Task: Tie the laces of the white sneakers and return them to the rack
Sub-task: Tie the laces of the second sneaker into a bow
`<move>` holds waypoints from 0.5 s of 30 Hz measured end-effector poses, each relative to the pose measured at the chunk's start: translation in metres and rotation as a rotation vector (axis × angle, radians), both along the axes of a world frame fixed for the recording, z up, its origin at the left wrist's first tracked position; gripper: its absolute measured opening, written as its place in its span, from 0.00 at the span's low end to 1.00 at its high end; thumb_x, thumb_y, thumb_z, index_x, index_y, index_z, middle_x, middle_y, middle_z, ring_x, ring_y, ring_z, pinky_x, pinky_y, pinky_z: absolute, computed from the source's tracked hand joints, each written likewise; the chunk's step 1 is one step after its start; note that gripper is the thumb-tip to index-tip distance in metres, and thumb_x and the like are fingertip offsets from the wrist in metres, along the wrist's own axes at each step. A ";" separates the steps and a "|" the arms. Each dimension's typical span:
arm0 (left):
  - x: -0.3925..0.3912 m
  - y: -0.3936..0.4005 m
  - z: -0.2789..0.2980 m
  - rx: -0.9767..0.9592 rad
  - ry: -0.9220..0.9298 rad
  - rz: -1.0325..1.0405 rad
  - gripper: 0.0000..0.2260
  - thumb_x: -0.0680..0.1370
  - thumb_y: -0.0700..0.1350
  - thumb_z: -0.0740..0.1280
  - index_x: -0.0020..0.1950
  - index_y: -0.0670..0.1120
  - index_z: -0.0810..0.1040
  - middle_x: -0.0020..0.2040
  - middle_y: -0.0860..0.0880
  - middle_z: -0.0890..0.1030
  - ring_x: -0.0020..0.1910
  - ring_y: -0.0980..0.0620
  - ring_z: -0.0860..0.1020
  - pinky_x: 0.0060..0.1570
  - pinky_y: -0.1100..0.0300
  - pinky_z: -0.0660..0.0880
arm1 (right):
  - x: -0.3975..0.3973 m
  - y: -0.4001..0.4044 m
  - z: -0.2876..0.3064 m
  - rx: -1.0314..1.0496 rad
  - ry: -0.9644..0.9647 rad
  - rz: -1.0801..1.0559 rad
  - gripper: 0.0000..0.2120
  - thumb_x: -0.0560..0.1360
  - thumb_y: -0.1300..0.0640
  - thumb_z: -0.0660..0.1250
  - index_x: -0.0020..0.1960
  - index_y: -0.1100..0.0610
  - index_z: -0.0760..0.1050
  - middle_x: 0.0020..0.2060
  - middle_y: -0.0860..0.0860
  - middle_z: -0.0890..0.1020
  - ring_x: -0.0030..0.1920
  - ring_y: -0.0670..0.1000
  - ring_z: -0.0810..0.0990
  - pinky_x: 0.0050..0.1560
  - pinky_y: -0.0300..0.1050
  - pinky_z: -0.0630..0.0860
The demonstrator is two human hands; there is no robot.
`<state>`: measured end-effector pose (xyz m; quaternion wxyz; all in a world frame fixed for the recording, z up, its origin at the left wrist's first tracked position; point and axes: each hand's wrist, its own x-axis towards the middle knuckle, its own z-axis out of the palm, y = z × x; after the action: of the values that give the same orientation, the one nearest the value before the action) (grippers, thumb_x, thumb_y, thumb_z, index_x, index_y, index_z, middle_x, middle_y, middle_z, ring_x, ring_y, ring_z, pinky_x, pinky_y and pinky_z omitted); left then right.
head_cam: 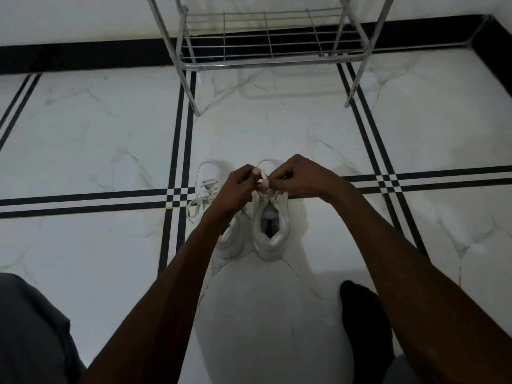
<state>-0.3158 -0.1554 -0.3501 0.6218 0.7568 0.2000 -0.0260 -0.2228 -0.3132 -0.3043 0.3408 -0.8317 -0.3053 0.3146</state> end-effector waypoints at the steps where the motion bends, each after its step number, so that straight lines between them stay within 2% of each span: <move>1: 0.001 0.001 -0.001 0.003 0.005 -0.001 0.15 0.86 0.49 0.59 0.56 0.39 0.79 0.49 0.41 0.85 0.50 0.45 0.83 0.47 0.51 0.79 | 0.001 -0.001 0.000 -0.017 0.006 0.001 0.11 0.74 0.49 0.71 0.41 0.56 0.86 0.41 0.59 0.86 0.44 0.61 0.84 0.45 0.57 0.81; 5: 0.001 0.003 0.006 0.018 0.003 -0.066 0.16 0.86 0.52 0.60 0.55 0.43 0.82 0.48 0.46 0.85 0.47 0.53 0.83 0.43 0.62 0.78 | 0.003 -0.003 0.001 -0.022 -0.052 -0.029 0.09 0.70 0.53 0.70 0.40 0.57 0.86 0.40 0.57 0.87 0.44 0.60 0.85 0.50 0.59 0.81; 7: -0.001 0.006 0.009 0.013 -0.009 -0.094 0.19 0.84 0.55 0.61 0.56 0.42 0.84 0.51 0.45 0.87 0.52 0.48 0.84 0.51 0.56 0.81 | 0.004 -0.004 0.001 0.018 -0.045 -0.079 0.08 0.71 0.55 0.69 0.41 0.58 0.85 0.38 0.57 0.87 0.41 0.57 0.85 0.47 0.58 0.81; 9: -0.004 0.009 0.011 -0.003 -0.032 -0.082 0.18 0.84 0.55 0.64 0.57 0.41 0.83 0.53 0.40 0.86 0.56 0.41 0.83 0.59 0.46 0.79 | 0.003 -0.006 0.002 0.093 0.086 -0.163 0.07 0.74 0.57 0.69 0.44 0.59 0.85 0.40 0.58 0.87 0.37 0.52 0.84 0.41 0.51 0.80; 10: -0.005 0.010 0.011 -0.012 -0.036 -0.079 0.17 0.83 0.54 0.65 0.57 0.40 0.83 0.53 0.39 0.86 0.57 0.38 0.83 0.59 0.44 0.79 | 0.002 -0.007 0.003 0.130 0.166 -0.203 0.07 0.75 0.57 0.70 0.46 0.58 0.85 0.42 0.59 0.87 0.37 0.50 0.83 0.41 0.48 0.78; 12: -0.005 0.013 0.011 -0.015 -0.025 -0.089 0.16 0.83 0.53 0.66 0.57 0.40 0.81 0.52 0.39 0.86 0.54 0.34 0.83 0.54 0.45 0.78 | -0.001 -0.008 0.004 0.188 0.307 -0.257 0.07 0.77 0.54 0.71 0.51 0.56 0.85 0.47 0.60 0.86 0.40 0.48 0.81 0.42 0.45 0.76; 13: -0.005 0.014 0.010 -0.010 -0.019 -0.096 0.16 0.83 0.52 0.66 0.57 0.39 0.81 0.51 0.39 0.87 0.52 0.35 0.83 0.52 0.47 0.76 | -0.002 -0.009 0.003 0.213 0.365 -0.271 0.08 0.77 0.52 0.71 0.53 0.54 0.85 0.49 0.60 0.86 0.41 0.48 0.80 0.43 0.45 0.76; 15: -0.005 0.014 0.010 0.002 -0.009 -0.116 0.16 0.84 0.51 0.65 0.57 0.38 0.80 0.50 0.40 0.86 0.47 0.46 0.81 0.50 0.53 0.74 | -0.001 -0.011 0.002 0.243 0.455 -0.284 0.10 0.77 0.49 0.71 0.55 0.51 0.84 0.51 0.59 0.85 0.43 0.48 0.79 0.46 0.45 0.76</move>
<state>-0.3204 -0.1411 -0.3403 0.6195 0.7677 0.1530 -0.0583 -0.2241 -0.3242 -0.3022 0.5384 -0.7272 -0.1371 0.4031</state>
